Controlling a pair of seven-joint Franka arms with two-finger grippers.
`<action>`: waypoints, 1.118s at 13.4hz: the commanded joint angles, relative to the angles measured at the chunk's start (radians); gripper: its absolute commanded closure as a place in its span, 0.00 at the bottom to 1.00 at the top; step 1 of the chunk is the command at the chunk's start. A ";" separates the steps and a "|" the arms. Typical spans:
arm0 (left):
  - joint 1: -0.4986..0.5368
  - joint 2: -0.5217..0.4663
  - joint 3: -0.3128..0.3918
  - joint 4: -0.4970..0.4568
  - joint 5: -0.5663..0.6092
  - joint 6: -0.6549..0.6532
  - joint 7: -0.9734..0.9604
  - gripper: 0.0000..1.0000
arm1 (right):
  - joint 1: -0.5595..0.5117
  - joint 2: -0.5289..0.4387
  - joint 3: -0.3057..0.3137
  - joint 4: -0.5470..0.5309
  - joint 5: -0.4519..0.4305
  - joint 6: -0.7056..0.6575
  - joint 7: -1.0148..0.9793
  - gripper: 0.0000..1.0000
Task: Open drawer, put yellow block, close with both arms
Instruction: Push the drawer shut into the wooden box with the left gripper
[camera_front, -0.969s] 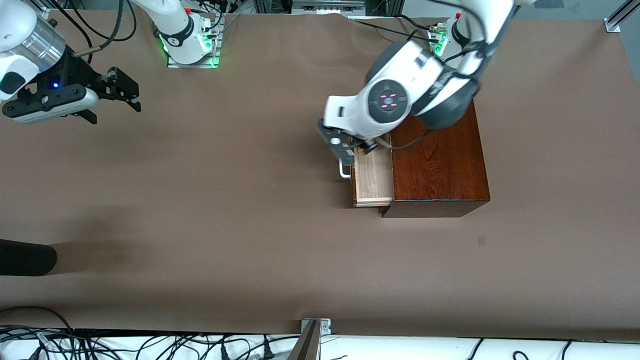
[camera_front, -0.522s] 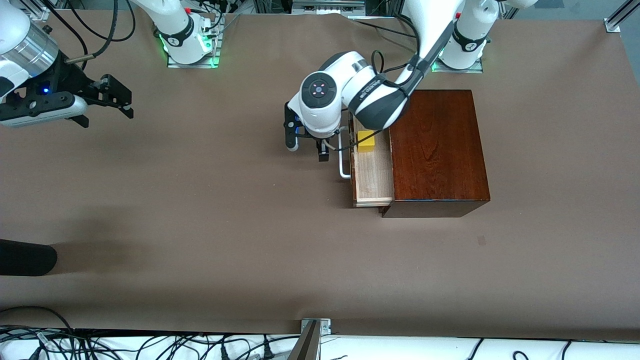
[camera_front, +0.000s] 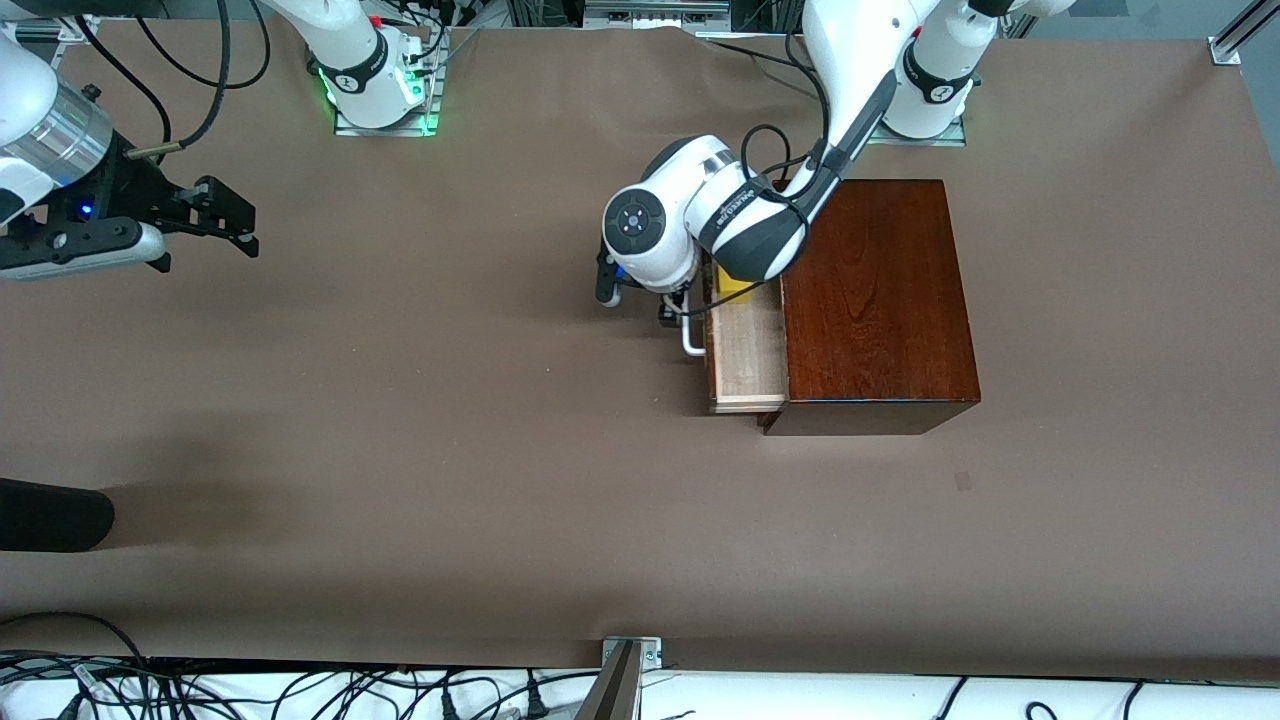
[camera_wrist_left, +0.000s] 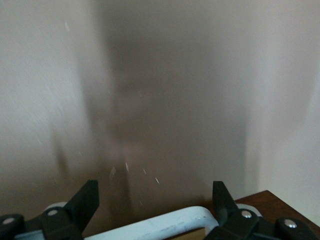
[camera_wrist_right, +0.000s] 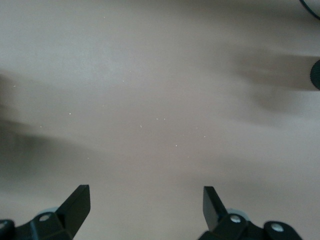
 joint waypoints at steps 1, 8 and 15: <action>0.080 -0.033 0.015 -0.009 0.024 -0.104 0.023 0.00 | -0.006 0.002 -0.007 0.016 -0.015 -0.004 0.011 0.00; 0.080 -0.090 0.035 -0.001 0.018 -0.123 -0.061 0.00 | -0.006 0.005 -0.017 0.016 -0.014 -0.002 0.011 0.00; 0.261 -0.265 0.041 0.123 0.015 -0.138 -0.383 0.00 | -0.005 0.007 -0.038 0.016 -0.011 -0.002 0.005 0.00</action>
